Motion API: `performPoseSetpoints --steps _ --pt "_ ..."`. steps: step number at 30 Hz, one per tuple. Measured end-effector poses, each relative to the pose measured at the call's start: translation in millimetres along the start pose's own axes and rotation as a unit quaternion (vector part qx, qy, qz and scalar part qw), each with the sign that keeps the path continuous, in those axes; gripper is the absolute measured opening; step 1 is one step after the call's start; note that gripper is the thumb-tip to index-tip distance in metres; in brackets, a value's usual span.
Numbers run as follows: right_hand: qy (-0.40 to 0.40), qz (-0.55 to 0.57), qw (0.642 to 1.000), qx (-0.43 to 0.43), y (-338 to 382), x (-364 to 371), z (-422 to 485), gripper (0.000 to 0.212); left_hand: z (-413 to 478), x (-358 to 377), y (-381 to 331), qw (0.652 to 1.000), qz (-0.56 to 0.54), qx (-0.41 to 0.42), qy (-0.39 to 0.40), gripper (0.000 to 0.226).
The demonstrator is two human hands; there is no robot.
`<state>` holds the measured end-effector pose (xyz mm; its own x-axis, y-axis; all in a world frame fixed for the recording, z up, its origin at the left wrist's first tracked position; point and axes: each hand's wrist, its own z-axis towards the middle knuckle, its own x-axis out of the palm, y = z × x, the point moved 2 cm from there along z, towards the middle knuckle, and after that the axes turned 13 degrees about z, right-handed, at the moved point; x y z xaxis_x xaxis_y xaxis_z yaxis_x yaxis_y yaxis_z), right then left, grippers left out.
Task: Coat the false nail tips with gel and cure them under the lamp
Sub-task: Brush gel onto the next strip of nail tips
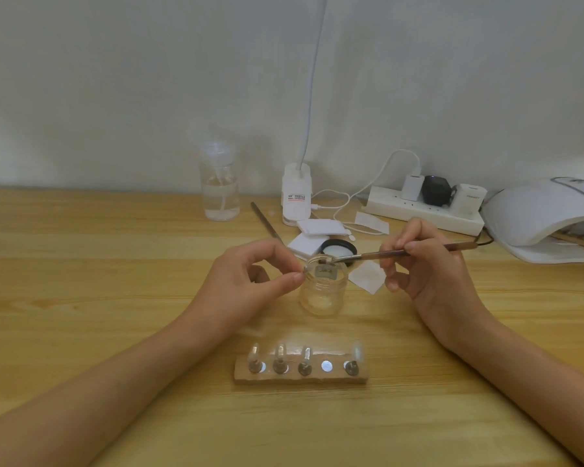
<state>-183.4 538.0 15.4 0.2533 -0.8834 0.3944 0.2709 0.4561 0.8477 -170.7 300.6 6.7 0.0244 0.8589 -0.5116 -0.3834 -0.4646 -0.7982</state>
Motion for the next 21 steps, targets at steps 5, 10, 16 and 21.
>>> performPoseSetpoints --steps 5,10,16,21 --pt "-0.038 0.009 0.999 0.004 2.0 0.9 -1.7 0.026 -3.7 -9.4 -10.1 0.998 -0.041 -0.047 -0.029 0.009" --pt "-0.062 0.009 0.998 0.018 3.7 2.1 -3.0 0.024 -10.6 -21.4 -36.0 0.998 -0.048 -0.026 0.023 0.009" --pt "-0.063 -0.003 0.998 0.027 4.9 3.5 -4.0 0.024 -21.8 -12.7 -66.9 0.994 0.03 0.051 0.096 0.008" --pt "-0.06 -0.008 0.998 0.03 3.0 3.4 -2.9 0.026 -40.2 0.7 -63.8 0.974 0.15 0.124 0.113 0.01"
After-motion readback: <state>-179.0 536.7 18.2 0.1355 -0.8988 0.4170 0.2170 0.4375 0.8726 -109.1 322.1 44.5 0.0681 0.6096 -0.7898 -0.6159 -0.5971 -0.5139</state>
